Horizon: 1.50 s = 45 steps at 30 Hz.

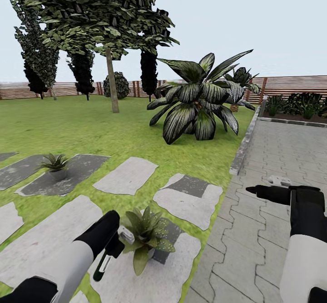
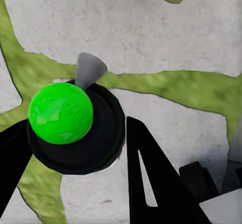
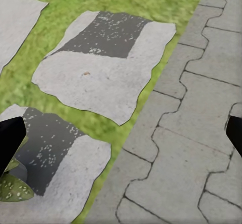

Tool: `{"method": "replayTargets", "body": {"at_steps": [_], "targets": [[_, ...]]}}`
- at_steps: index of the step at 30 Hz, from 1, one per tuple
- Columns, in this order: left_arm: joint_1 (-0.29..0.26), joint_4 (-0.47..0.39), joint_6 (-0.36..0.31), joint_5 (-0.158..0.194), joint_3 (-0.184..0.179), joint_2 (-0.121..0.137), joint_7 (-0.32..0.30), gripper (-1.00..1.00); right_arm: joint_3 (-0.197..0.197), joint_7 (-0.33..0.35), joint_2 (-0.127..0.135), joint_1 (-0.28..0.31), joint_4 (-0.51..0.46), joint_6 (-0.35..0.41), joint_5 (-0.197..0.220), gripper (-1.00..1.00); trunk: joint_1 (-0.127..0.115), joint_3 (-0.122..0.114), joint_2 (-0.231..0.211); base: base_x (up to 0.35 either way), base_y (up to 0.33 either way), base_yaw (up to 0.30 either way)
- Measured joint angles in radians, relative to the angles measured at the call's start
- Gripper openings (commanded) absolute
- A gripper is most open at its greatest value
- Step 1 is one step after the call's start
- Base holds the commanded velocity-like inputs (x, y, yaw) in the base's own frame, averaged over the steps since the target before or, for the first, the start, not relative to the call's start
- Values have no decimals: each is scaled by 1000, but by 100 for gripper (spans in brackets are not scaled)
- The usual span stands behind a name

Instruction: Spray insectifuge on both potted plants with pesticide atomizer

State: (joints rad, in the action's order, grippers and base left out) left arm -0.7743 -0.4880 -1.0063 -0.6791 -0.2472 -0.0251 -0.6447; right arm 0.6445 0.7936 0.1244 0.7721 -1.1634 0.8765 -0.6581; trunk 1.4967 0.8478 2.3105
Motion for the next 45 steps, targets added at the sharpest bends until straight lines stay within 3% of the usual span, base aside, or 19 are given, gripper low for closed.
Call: {"method": "replayTargets", "body": {"at_steps": [10, 30, 45], "targets": [[44, 0, 0, 0, 0, 0, 2, -100, 0, 0, 0, 0, 0, 0, 0, 100, 0, 0, 0, 0, 0, 0], [66, 0, -1, 0, 2, 0, 0, -100, 0, 0, 0, 0, 0, 0, 0, 100, 0, 0, 0, 0, 55, -2], [65, 0, 0, -1, 0, -1, 1, -100, 0, 0, 0, 0, 0, 1, 0, 100, 0, 0, 0, 0, 69, -175]]}}
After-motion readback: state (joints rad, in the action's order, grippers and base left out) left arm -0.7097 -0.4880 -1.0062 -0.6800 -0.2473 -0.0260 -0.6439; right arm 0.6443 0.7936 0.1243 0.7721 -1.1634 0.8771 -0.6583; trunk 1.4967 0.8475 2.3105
